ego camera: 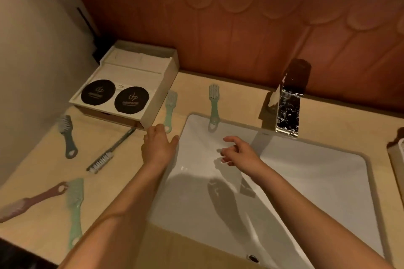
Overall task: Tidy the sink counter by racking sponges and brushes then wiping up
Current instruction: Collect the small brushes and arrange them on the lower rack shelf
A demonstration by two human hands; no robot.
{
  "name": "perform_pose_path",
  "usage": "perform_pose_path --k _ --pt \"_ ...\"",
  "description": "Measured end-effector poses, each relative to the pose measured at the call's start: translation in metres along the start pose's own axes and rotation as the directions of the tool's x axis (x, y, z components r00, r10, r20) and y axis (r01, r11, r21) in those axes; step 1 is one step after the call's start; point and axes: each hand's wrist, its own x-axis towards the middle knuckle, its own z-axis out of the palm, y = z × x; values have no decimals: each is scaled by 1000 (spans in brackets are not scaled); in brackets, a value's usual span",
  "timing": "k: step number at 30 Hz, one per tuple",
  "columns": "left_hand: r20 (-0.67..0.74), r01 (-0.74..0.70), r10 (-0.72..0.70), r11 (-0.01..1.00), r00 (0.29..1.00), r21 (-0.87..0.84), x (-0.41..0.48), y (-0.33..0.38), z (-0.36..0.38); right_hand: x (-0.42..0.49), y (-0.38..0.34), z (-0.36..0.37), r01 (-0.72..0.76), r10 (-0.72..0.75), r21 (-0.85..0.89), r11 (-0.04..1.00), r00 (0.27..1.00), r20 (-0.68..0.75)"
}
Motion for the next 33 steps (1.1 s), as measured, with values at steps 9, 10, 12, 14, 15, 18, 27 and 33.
perform_pose_path --k 9,10,12,14,15,18,27,33 --pt "-6 -46 46 998 999 51 41 11 1 65 -30 28 -143 165 140 980 973 -159" --pt "-10 -41 41 998 999 54 41 12 2 69 -32 28 -156 172 105 982 970 -172" --pt "-13 -32 33 997 999 76 43 14 4 77 -36 28 -187 201 88 978 961 -193" --pt "-9 -23 24 995 1000 93 47 15 5 84 -39 30 -219 243 139 966 950 -196" --pt "-6 -15 16 995 1000 94 48 15 5 85 -40 30 -228 260 174 958 947 -191" --pt "13 -9 7 995 1000 95 54 16 5 87 -42 32 -213 268 284 935 948 -173" --pt "203 -36 0 985 979 169 63 22 -7 55 -35 34 -35 76 263 964 986 -149" --pt "278 -30 -8 991 961 132 44 12 -5 11 -8 27 132 -122 64 989 983 -141"
